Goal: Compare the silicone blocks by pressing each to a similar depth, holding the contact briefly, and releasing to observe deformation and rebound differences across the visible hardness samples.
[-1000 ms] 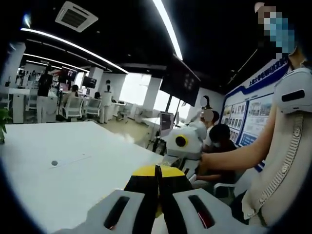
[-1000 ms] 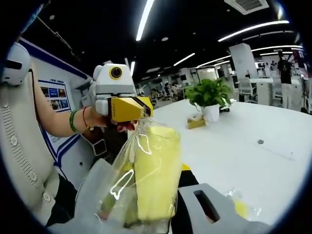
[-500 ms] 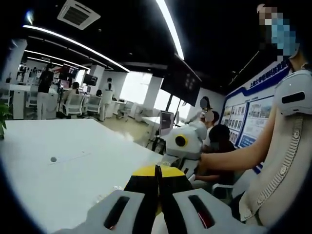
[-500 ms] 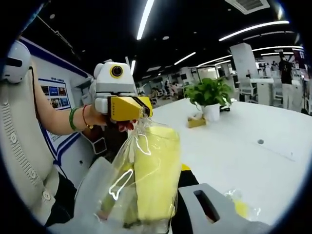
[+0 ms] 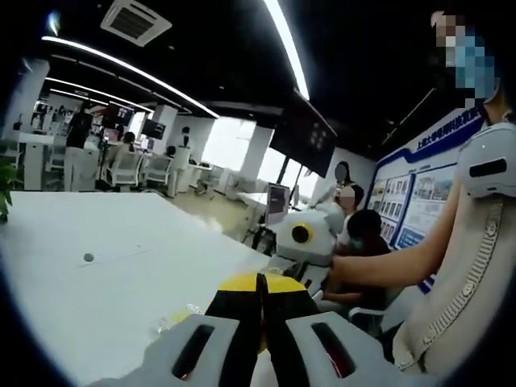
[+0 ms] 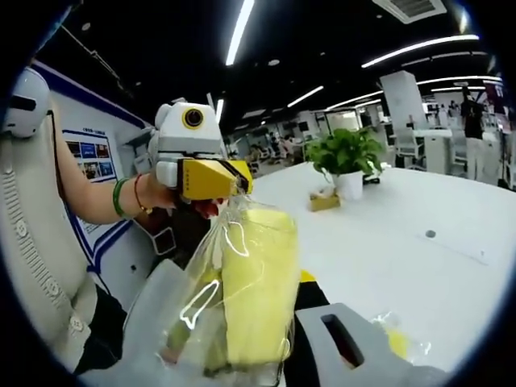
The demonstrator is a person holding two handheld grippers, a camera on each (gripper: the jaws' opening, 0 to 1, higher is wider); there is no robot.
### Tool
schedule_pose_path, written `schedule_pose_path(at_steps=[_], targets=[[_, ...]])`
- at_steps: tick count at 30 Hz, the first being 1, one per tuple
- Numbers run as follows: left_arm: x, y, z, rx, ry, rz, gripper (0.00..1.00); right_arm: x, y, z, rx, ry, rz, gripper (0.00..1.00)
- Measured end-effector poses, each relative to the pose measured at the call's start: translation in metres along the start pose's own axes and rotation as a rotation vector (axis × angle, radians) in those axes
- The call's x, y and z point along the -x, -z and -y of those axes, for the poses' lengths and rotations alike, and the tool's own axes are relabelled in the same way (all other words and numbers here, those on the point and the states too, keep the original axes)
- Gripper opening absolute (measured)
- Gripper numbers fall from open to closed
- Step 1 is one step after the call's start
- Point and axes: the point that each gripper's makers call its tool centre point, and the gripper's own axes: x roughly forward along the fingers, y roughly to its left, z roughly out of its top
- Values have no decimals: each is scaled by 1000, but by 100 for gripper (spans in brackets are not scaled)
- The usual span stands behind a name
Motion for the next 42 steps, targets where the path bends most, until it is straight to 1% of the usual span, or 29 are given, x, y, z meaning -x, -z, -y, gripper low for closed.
schedule_pose_path(at_steps=[1,3,4,12,16,19,23,29,34,42], targets=[[0,0,0,4,-2,0,0,0,1,-2,-29,-10,-3,9],[0,-1,0,3,-5,6,0,0,-1,0,-17,-1,10,9],[0,-2,0,-1,-7,7,0,0,-1,-1,-28,-7,10,10],[0,-6,3,-21,-7,18,0,1,-6,2,-3,7,30,13],[1,-6,3,-9,-6,20,0,1,-6,2,4,9,33,14],[1,-7,3,-3,-3,27,0,1,-7,3,25,19,47,15],[1,-8,4,-4,-3,31,0,1,-8,4,15,19,65,16],[1,-7,3,17,-1,28,0,1,-7,4,19,22,61,18],[2,-7,3,21,2,32,0,1,-8,5,10,19,65,19],[1,-8,4,20,6,32,0,1,-9,6,22,30,73,21]])
